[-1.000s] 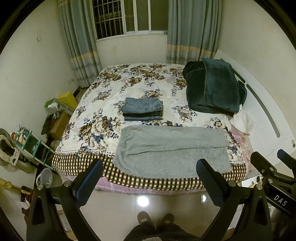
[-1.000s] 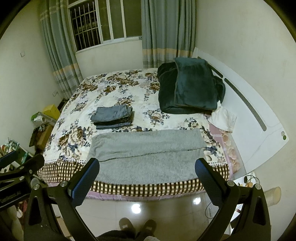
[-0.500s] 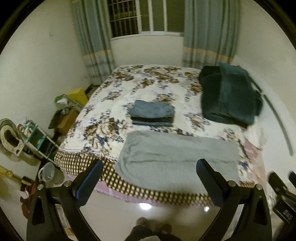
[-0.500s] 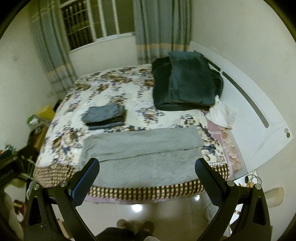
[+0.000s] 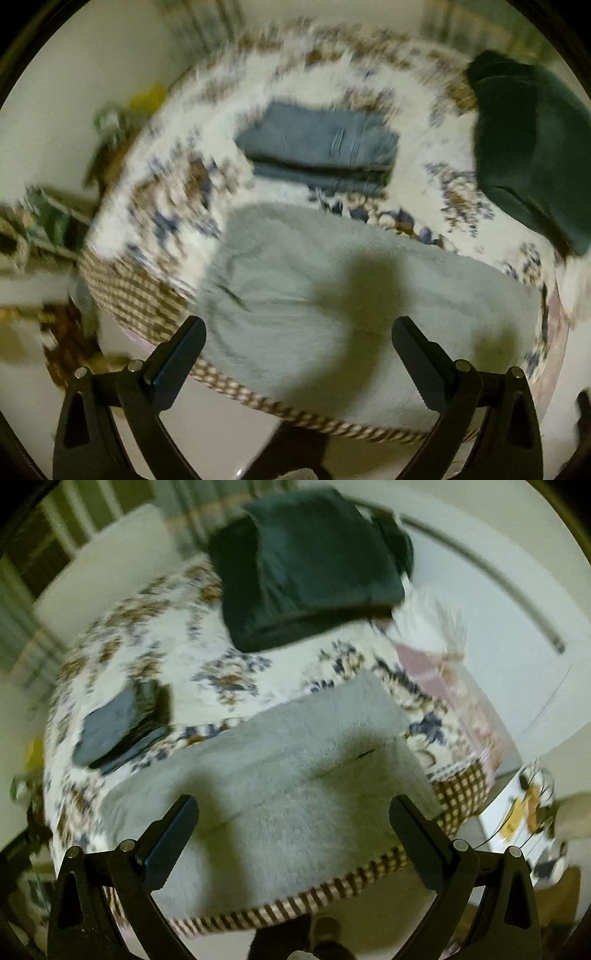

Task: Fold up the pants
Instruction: 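Grasp the grey fleece's end edge with the left gripper while the right gripper grasps beside it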

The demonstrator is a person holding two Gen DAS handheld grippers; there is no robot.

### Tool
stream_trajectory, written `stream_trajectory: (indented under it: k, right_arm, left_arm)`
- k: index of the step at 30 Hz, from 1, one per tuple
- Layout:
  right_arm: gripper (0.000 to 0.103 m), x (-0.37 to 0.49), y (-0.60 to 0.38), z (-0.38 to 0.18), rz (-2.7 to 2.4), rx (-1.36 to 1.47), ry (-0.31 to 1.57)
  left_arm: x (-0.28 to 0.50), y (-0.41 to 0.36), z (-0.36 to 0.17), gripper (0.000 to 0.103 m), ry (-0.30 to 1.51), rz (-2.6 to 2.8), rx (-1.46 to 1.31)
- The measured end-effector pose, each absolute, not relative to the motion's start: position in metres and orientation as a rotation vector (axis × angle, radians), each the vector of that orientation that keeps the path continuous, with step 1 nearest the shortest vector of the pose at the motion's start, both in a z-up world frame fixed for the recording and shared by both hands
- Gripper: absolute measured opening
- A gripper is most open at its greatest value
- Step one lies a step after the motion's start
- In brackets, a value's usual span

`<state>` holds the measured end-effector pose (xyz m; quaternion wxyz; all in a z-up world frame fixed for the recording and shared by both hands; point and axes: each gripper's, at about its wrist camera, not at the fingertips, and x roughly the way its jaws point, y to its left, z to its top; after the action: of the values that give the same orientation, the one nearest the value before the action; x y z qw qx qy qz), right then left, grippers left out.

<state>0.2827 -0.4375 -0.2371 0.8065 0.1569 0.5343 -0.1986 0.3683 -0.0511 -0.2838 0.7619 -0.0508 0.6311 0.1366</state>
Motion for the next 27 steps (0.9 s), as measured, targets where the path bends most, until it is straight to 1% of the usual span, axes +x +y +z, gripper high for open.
stream_trajectory:
  k: [3,4,6,7,9,10,11,13,15,17,18,19,20,21,22,23,24,25,26,27]
  right_arm:
    - [0.103,0.358,-0.476,-0.315,-0.493,0.404,1.225]
    - [0.103,0.371,-0.484,-0.330,-0.503,0.419,1.235]
    - [0.103,0.417,-0.509,-0.384,-0.549,0.468,1.279]
    - [0.103,0.427,-0.515,-0.400,-0.560,0.477,1.290]
    - [0.103,0.467,-0.536,-0.451,-0.592,0.510,1.334]
    - [0.103,0.479,-0.542,-0.469,-0.605,0.518,1.351]
    - [0.103,0.500,-0.554,-0.500,-0.626,0.530,1.374]
    - [0.103,0.519,-0.566,-0.537,-0.652,0.544,1.408]
    - [0.103,0.539,-0.582,-0.575,-0.688,0.582,1.431]
    - [0.103,0.547,-0.592,-0.596,-0.702,0.615,1.441]
    - [0.103,0.556,-0.598,-0.610,-0.715,0.628,1.442]
    - [0.103,0.563,-0.602,-0.620,-0.721,0.632,1.443]
    - [0.103,0.571,-0.605,-0.632,-0.735,0.628,1.447]
    - [0.103,0.574,-0.607,-0.638,-0.741,0.626,1.450]
    - [0.103,0.581,-0.609,-0.648,-0.745,0.622,1.459]
    - [0.102,0.586,-0.609,-0.657,-0.748,0.619,1.467]
    - [0.095,0.589,-0.610,-0.663,-0.747,0.618,1.476]
    - [0.076,0.592,-0.609,-0.670,-0.741,0.618,1.489]
    - [0.064,0.594,-0.608,-0.676,-0.733,0.613,1.501]
    - [0.041,0.595,-0.606,-0.679,-0.728,0.602,1.511]
  left_arm:
    - [0.420,-0.040,-0.347,0.103,1.461,0.366,-0.190]
    - [0.440,-0.035,-0.372,0.103,1.493,0.394,-0.223]
    - [0.470,-0.024,-0.415,0.103,1.536,0.451,-0.278]
    - [0.485,-0.019,-0.439,0.103,1.559,0.479,-0.312]
    - [0.509,-0.011,-0.479,0.103,1.586,0.522,-0.368]
    - [0.519,-0.007,-0.500,0.100,1.603,0.549,-0.395]
    - [0.528,-0.005,-0.517,0.097,1.615,0.559,-0.426]
    - [0.546,-0.001,-0.551,0.085,1.645,0.568,-0.490]
    - [0.555,-0.001,-0.573,0.082,1.656,0.585,-0.529]
    - [0.558,0.000,-0.585,0.078,1.654,0.607,-0.539]
    - [0.559,0.000,-0.590,0.070,1.647,0.620,-0.536]
    - [0.559,-0.001,-0.593,0.058,1.644,0.626,-0.530]
    - [0.559,-0.002,-0.594,0.053,1.638,0.634,-0.520]
    - [0.558,-0.003,-0.594,0.043,1.624,0.637,-0.509]
    - [0.556,-0.006,-0.591,0.029,1.608,0.641,-0.491]
    - [0.555,-0.007,-0.588,0.021,1.599,0.644,-0.469]
    - [0.553,-0.008,-0.584,0.010,1.589,0.649,-0.453]
    - [0.548,-0.008,-0.577,0.006,1.573,0.643,-0.457]
    - [0.543,-0.007,-0.571,0.005,1.553,0.626,-0.472]
    - [0.537,-0.008,-0.562,0.004,1.537,0.609,-0.482]
